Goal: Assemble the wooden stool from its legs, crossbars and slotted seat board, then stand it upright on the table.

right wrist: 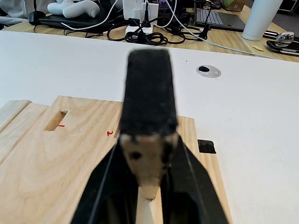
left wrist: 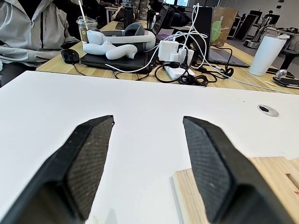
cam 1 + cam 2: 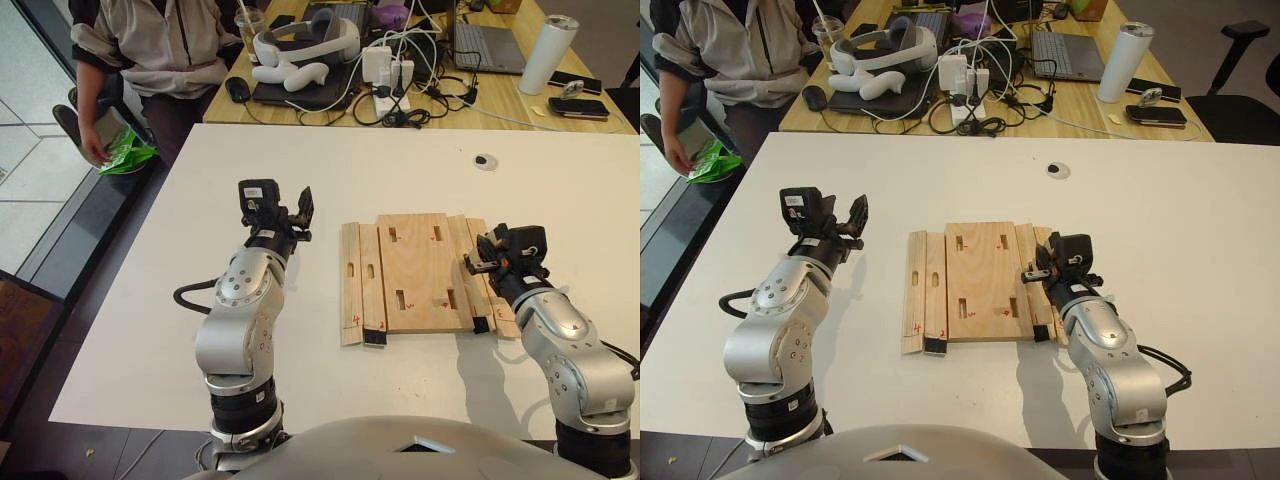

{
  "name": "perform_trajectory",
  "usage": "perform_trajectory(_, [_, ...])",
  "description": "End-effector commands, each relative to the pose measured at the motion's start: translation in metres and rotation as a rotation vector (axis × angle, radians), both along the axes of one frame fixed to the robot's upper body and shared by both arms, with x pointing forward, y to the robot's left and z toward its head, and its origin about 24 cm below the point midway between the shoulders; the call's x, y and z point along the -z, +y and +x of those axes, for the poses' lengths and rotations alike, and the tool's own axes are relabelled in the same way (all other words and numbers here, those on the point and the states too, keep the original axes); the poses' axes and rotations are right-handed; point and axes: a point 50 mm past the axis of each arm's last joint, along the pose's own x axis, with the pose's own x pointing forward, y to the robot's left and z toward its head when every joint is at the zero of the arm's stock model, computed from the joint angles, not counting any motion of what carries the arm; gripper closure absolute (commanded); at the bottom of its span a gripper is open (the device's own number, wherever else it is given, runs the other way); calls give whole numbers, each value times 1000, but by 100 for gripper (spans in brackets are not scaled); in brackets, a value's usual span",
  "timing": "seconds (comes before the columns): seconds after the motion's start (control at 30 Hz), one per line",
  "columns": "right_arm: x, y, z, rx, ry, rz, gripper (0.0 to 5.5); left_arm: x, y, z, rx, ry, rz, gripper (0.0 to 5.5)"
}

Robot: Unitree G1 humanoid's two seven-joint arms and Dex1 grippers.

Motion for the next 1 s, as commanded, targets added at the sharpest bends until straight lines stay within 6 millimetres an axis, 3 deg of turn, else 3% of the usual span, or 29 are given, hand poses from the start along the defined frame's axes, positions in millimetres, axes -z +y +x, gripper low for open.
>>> perform_trajectory(0.03, [2, -4, 8, 41, -4, 28, 512, 1, 0, 1, 16, 7, 20, 275])
perform_trajectory(0.37, [19, -5, 18, 45, 164, 56, 512, 1, 15, 4, -61, -5, 40, 275])
perform_trajectory(0.73, [13, 2, 74, 81, 41, 76, 512, -3, 17, 13, -43, -22, 56, 275])
perform_trajectory(1.0, [25, 12, 72, 103, 70, 145, 512, -5, 16, 20, -12, -26, 71, 275])
